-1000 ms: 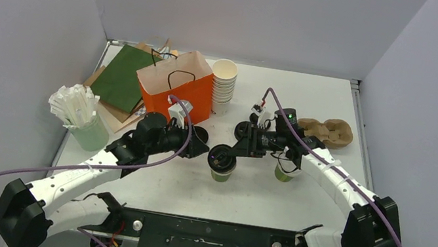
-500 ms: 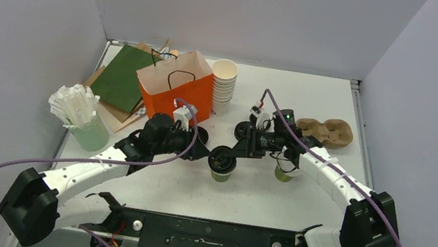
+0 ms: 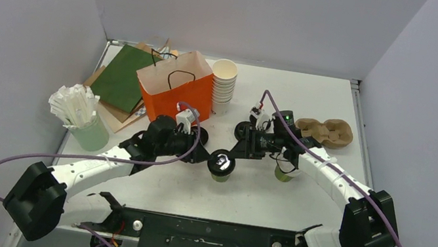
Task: Pack the takeout coffee
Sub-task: Close the cup lid on the coffee cup.
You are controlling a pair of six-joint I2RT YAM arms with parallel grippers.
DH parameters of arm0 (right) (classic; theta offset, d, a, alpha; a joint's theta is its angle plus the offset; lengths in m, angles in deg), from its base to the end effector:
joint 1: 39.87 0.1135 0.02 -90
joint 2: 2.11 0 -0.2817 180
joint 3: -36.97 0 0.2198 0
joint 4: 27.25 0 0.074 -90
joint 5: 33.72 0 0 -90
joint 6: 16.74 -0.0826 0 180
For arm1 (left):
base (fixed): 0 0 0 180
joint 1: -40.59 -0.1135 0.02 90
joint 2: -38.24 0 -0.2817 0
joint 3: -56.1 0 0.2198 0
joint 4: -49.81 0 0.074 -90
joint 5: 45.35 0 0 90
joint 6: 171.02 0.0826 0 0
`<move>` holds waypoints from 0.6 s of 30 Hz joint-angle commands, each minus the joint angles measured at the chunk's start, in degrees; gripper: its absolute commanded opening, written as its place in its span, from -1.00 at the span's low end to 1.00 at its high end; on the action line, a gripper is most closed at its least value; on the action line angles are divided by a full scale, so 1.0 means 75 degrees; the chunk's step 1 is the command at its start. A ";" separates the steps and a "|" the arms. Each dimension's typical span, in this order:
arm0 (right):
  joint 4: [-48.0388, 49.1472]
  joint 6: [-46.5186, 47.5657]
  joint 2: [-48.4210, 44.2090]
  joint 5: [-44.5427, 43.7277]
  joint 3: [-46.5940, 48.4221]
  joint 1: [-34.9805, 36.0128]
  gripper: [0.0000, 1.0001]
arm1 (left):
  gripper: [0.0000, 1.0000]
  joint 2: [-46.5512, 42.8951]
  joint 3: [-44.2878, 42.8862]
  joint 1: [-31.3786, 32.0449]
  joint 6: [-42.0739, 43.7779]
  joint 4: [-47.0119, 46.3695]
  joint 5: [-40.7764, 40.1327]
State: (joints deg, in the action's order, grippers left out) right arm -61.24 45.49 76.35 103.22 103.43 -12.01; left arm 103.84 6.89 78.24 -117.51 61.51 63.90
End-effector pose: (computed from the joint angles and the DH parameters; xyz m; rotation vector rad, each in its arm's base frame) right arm 0.2098 0.1792 0.2500 -0.4351 2.4683 1.4135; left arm 0.1802 -0.1734 0.2365 0.2487 2.2218 -1.1051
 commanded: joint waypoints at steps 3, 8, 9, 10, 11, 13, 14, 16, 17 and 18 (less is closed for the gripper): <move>0.0148 0.0153 -0.0093 -0.0200 0.0070 0.0036 -0.17 | -0.39 0.0163 -0.0016 -0.0054 -0.0064 -0.0568 0.0245; -0.0063 0.0261 -0.0130 -0.0416 0.0196 0.0013 -0.14 | -0.40 0.0244 0.0023 -0.0051 -0.0061 -0.0618 0.0281; -0.0143 0.0303 -0.0134 -0.0473 0.0225 0.0018 -0.11 | -0.40 0.0230 0.0019 -0.0051 -0.0059 -0.0619 0.0282; -0.0196 0.0329 -0.0136 -0.0540 0.0263 0.0013 -0.06 | -0.40 0.0221 0.0023 -0.0051 -0.0058 -0.0631 0.0282; -0.0249 0.0357 -0.0148 -0.0587 0.0303 0.0012 -0.04 | -0.40 0.0209 0.0019 -0.0054 -0.0064 -0.0637 0.0266; -0.0365 0.0398 -0.0183 -0.0698 0.0385 0.0012 -0.01 | -0.40 0.0194 0.0008 -0.0055 -0.0085 -0.0669 0.0225; -0.0414 0.0414 -0.0208 -0.0767 0.0444 0.0002 0.02 | -0.41 0.0194 0.0007 -0.0052 -0.0126 -0.0721 0.0223; -0.0489 0.0435 -0.0286 -0.0881 0.0517 -0.0039 0.07 | -0.41 0.0196 -0.0010 -0.0053 -0.0175 -0.0792 0.0228; -0.0501 0.0448 -0.0318 -0.0915 0.0541 -0.0066 0.09 | -0.41 0.0189 -0.0026 -0.0051 -0.0175 -0.0798 0.0218; -0.0523 0.0455 -0.0338 -0.0944 0.0576 -0.0090 0.11 | -0.41 0.0176 -0.0047 -0.0051 -0.0174 -0.0796 0.0212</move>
State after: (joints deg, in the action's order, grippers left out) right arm -65.00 47.37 76.28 98.43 104.56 -12.10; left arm 105.55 7.11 78.24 -118.25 59.28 64.88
